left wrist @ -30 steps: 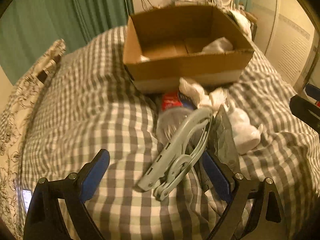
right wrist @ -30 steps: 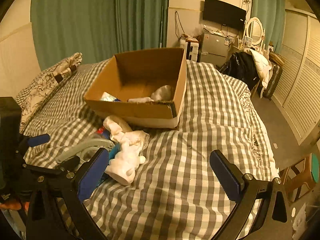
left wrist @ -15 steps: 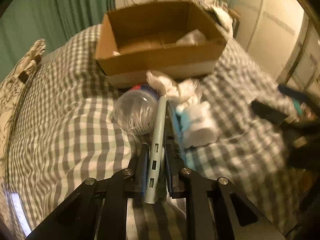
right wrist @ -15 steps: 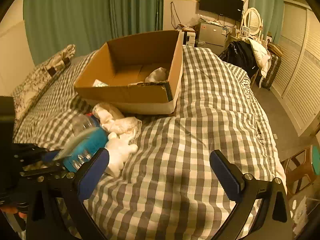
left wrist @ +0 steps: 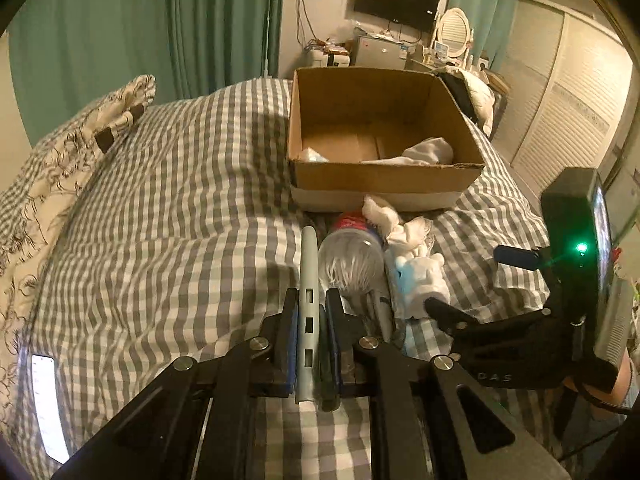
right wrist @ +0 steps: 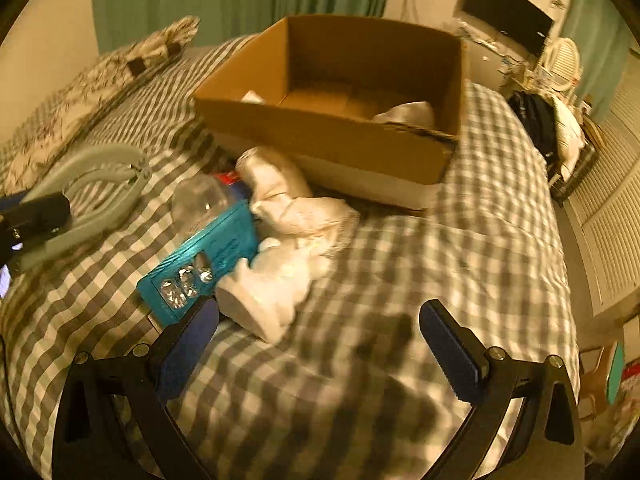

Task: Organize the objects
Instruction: 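Grasp the white figurine with the right tool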

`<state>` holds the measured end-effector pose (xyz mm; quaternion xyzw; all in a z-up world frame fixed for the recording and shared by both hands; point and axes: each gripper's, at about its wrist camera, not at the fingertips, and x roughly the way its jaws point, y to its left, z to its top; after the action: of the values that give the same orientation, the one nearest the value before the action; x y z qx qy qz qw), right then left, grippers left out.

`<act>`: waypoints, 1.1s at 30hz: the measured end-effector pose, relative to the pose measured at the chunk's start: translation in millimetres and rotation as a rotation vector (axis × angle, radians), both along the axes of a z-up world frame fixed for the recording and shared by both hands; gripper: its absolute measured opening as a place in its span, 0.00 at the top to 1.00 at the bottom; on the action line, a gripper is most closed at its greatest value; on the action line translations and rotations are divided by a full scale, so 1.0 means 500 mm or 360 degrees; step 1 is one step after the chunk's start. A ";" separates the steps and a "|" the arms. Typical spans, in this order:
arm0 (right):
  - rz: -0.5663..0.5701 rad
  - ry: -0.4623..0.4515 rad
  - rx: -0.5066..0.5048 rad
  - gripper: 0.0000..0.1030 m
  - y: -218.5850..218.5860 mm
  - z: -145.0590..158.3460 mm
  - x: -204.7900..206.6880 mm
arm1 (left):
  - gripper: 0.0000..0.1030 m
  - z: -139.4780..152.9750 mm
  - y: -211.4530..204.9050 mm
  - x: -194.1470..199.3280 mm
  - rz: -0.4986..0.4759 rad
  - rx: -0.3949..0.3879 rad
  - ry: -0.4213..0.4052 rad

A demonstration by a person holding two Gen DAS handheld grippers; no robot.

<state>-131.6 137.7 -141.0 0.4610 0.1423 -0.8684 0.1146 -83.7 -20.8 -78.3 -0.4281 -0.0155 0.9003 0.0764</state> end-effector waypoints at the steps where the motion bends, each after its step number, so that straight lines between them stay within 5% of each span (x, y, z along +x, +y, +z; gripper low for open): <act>1: 0.0025 -0.0015 0.0015 0.02 -0.010 -0.006 -0.005 | 0.88 -0.005 -0.001 -0.002 -0.0003 0.0001 -0.0007; 15: -0.0059 -0.0160 0.0080 0.06 -0.044 -0.057 -0.062 | 0.88 -0.026 -0.004 0.000 -0.0009 0.0048 -0.0022; 20: -0.0053 -0.0150 0.0184 0.29 -0.052 -0.068 -0.052 | 0.88 -0.028 -0.004 0.003 -0.0005 0.0060 -0.0031; 22: -0.0039 -0.0144 0.0142 0.47 -0.050 -0.063 -0.047 | 0.88 -0.027 -0.005 0.007 -0.0005 0.0061 -0.0030; 33: -0.0045 0.0007 -0.0001 0.51 -0.022 0.008 0.024 | 0.88 0.001 -0.006 0.040 0.0004 0.0083 0.0000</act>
<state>-119.4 126.8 -137.2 0.4611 0.1356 -0.8710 0.1021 -63.6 -23.8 -78.0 -0.4260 -0.0396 0.8997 0.0865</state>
